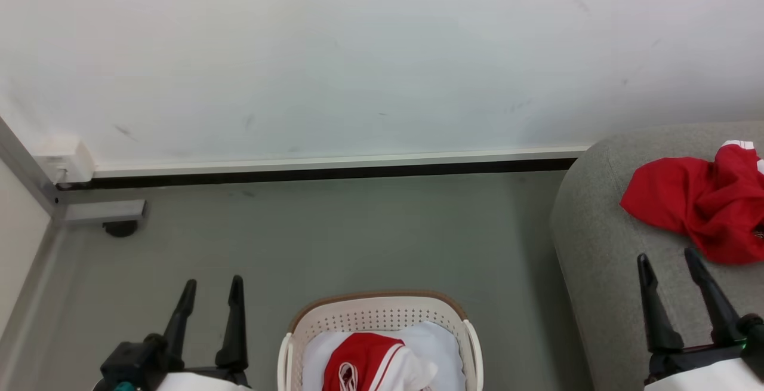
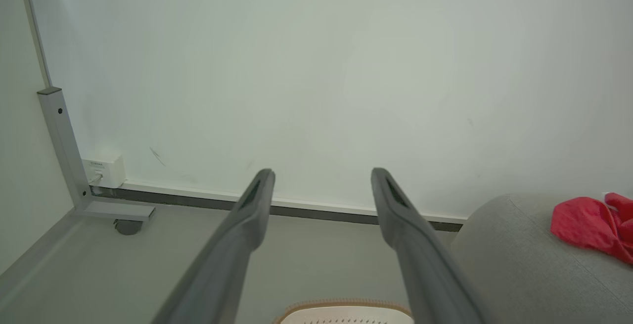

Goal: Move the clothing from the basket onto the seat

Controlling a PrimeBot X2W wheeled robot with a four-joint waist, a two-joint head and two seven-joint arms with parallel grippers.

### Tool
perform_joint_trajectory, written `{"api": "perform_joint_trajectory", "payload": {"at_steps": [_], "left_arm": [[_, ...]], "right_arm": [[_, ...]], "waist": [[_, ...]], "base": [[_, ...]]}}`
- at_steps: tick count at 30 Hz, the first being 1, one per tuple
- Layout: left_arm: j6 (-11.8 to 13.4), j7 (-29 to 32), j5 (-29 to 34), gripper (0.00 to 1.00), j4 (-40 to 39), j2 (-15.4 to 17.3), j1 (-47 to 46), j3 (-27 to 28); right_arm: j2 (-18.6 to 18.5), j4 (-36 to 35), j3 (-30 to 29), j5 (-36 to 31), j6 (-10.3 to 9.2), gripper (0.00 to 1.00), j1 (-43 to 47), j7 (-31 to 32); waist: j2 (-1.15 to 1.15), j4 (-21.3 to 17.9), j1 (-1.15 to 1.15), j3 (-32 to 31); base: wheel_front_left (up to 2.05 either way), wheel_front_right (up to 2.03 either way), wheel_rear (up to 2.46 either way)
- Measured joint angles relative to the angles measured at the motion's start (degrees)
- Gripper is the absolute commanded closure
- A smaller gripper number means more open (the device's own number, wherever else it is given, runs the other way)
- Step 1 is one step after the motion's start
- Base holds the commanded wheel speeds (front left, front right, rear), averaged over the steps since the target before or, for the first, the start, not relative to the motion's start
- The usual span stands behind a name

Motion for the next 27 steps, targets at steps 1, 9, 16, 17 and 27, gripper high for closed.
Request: {"api": "perform_joint_trajectory", "payload": {"at_steps": [1,9,16,17,27], "left_arm": [[-0.4,0.0,0.4,0.0,0.2,-0.3,0.0,0.5],[-2.2,0.0,2.7,0.0,0.9,-1.5,-0.2,2.7],[-2.7,0.0,3.4,0.0,0.9,-1.9,-0.3,3.4],[-3.0,0.0,3.5,0.0,0.9,-1.9,-0.3,3.4],[-3.5,0.0,3.7,0.0,2.5,-2.1,-1.3,3.1]], "right_arm": [[0.4,-0.1,0.2,0.0,0.0,0.0,0.2,0.0],[1.4,-0.4,0.4,-0.3,0.0,0.0,0.5,0.0],[1.4,-0.6,0.6,-0.3,0.0,0.0,0.3,0.0],[1.4,-0.6,0.7,-0.3,0.0,0.0,0.2,0.0],[1.4,-0.6,2.1,-0.1,0.0,0.0,-0.9,0.0]], "waist": [[0.0,-0.1,0.0,0.1],[0.0,-0.5,0.0,0.2],[0.0,-0.9,0.01,0.4],[0.0,-1.0,0.0,0.4],[0.0,-2.3,0.01,1.5]], "base": [[0.0,0.0,0.0],[0.0,0.0,0.0],[0.0,0.0,0.0],[0.0,0.0,0.0],[0.0,0.0,0.0]]}}
